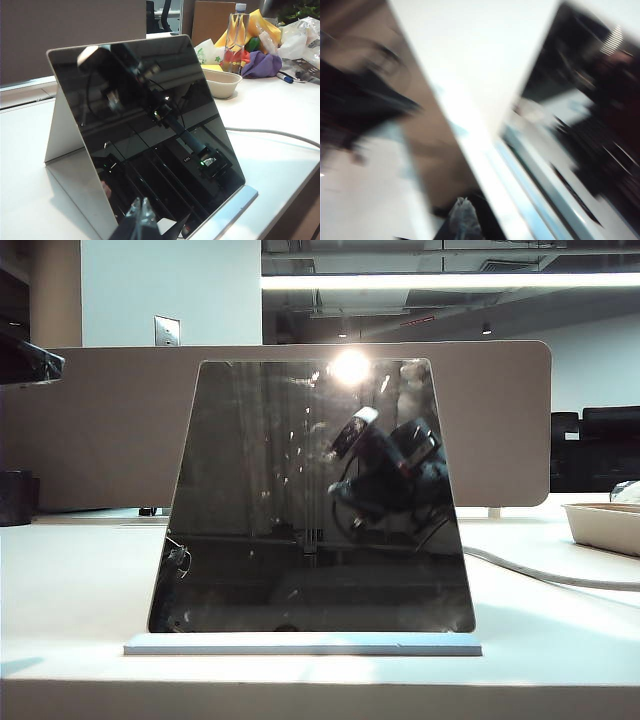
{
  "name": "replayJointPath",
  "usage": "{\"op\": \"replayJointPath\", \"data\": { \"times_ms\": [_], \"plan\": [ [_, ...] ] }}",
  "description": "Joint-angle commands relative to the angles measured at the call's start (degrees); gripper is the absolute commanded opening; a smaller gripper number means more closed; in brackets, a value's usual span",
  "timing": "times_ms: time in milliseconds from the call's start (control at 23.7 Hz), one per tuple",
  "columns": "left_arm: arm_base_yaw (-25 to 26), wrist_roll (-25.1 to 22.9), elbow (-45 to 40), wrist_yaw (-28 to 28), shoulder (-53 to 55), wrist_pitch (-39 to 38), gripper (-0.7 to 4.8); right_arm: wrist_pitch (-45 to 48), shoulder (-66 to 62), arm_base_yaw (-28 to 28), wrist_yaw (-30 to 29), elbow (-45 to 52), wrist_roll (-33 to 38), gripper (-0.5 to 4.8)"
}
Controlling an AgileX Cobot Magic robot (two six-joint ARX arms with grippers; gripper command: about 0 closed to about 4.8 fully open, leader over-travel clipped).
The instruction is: Push the base of the mirror on the table to move it forward for a short distance.
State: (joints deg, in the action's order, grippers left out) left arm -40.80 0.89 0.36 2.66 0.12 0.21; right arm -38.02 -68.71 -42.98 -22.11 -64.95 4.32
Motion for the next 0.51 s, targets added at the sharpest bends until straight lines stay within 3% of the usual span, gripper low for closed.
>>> {"op": "replayJointPath", "data": {
  "times_ms": [42,211,506],
  "plan": [
    [0.0,-0.2,0.0,0.0,0.0,0.6,-0.01,5.5,-3.5,-5.7,12.5,7.0,1.6,-0.06],
    [0.0,-0.2,0.0,0.0,0.0,0.6,-0.01,12.9,-7.3,-7.6,15.1,13.7,8.2,-0.06],
    [0.0,-0.2,0.0,0.0,0.0,0.6,-0.01,12.9,-12.0,-7.6,14.9,14.9,10.7,-0.06]
  ]
}}
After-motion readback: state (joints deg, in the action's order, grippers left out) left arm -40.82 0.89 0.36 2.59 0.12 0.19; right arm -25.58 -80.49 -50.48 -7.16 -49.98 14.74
